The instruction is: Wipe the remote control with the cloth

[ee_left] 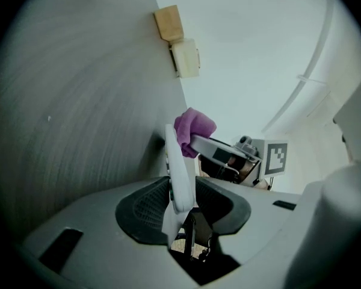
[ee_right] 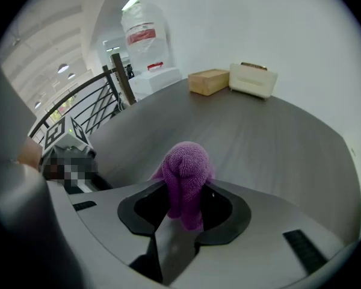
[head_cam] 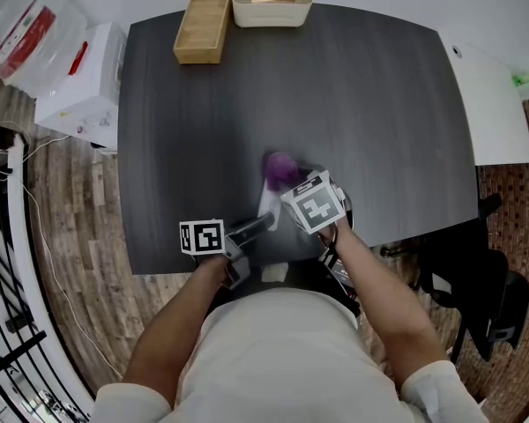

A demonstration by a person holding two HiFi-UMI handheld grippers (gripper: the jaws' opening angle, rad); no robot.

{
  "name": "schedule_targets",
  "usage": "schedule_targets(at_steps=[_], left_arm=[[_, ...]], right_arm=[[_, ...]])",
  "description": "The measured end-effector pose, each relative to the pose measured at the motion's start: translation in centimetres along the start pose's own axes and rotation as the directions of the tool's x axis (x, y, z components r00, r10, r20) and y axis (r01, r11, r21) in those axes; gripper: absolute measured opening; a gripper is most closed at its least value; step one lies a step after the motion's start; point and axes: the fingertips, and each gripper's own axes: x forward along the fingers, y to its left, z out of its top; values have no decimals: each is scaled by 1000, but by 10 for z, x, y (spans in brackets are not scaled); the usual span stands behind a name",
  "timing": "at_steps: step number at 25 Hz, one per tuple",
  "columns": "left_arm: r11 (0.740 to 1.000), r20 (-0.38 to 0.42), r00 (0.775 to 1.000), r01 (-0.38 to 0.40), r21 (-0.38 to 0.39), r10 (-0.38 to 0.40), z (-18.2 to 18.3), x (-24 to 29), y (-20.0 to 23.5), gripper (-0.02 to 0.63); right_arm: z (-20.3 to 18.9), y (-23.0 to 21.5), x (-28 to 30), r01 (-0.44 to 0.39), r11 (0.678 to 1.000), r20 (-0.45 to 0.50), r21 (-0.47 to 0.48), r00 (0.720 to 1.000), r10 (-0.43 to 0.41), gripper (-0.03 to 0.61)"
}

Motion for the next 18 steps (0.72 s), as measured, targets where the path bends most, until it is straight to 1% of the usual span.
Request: schedule_targets(at_steps=[4, 7, 10, 12, 13, 14, 18], left_arm=[[999, 42, 999, 8, -51, -6, 3, 1, 2, 115], [995, 84, 996, 26, -99, -18, 6, 0, 5, 115], [991, 132, 990, 59, -119, -43, 10, -2, 3, 120], [986, 160, 985, 93, -137, -70, 14, -2, -1, 165], [986, 163, 983, 104, -128, -82, 16, -2, -3, 203], [987, 162, 983, 112, -119, -92, 17, -1, -5, 223], [977, 196, 975, 140, -164, -107, 17, -1, -5, 255]], right_arm=[[-10, 7, 11, -47, 998, -24, 46, 999, 48, 133], [-13, 15, 9, -80, 996, -38, 25, 996, 81, 133], [-19, 22, 5, -114, 993, -47, 25, 992, 115, 133], [-23, 26, 3, -134, 991, -48, 26, 990, 135, 133], [-25, 27, 3, -140, 990, -49, 25, 989, 141, 133], [-27, 29, 3, -145, 989, -49, 25, 988, 147, 133], [-33, 35, -1, -181, 983, -64, 16, 981, 182, 133]])
